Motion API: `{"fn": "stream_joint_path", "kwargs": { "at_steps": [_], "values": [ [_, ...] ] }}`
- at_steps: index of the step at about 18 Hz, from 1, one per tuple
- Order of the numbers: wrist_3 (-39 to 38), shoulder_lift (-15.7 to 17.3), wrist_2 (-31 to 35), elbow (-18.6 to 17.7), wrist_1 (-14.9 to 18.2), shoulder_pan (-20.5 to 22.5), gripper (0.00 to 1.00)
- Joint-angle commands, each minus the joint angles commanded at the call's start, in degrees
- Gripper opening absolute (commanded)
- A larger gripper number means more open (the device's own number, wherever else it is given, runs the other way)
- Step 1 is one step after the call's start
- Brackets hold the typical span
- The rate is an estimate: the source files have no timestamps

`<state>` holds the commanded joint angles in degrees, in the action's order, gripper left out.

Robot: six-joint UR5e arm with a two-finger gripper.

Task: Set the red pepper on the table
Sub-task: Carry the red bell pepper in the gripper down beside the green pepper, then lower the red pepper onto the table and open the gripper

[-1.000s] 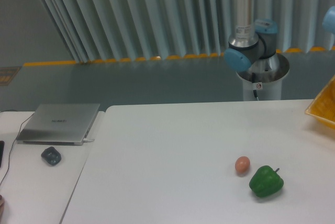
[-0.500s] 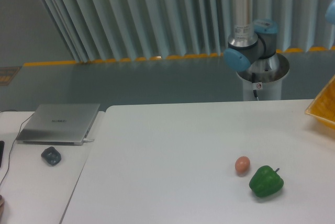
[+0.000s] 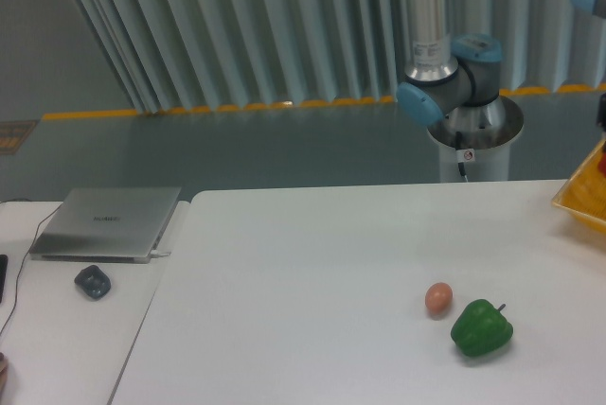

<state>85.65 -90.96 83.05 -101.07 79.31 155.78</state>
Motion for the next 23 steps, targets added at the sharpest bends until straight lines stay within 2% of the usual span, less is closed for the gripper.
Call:
{"fn": "stream_joint_path", "kwargs": {
  "at_steps": [3,5,9,12,18,19,20,21,23],
  "values": [
    [-12.4,-3.2,0.8,-0.1,-5.9,-8.0,0.45],
    [-16.7,-5.3,2.3,-0.1,-7.9,-11.6,0.46],
    [-25.1,-11.7,11.1,-0.1,-13.4,-20.4,0.46],
    [-27.8,-14.6,13.5,-0.1,-16.0,-23.1,0.46],
    [-28.8,-15.0,13.8,-0.1,-16.3,-23.9,0.49],
    [-28.8,-15.1,13.8,0.0,-16.3,-23.9,0.54],
    [-28.8,-15.3,13.8,0.0,-16.4,-23.9,0.62],
    [-28.8,-15.3,13.8,0.1,-16.6,-23.9,0.78],
    [-28.9,-15.3,13.8,0.1,-16.7,-24.0,0.97]
  ]
}}
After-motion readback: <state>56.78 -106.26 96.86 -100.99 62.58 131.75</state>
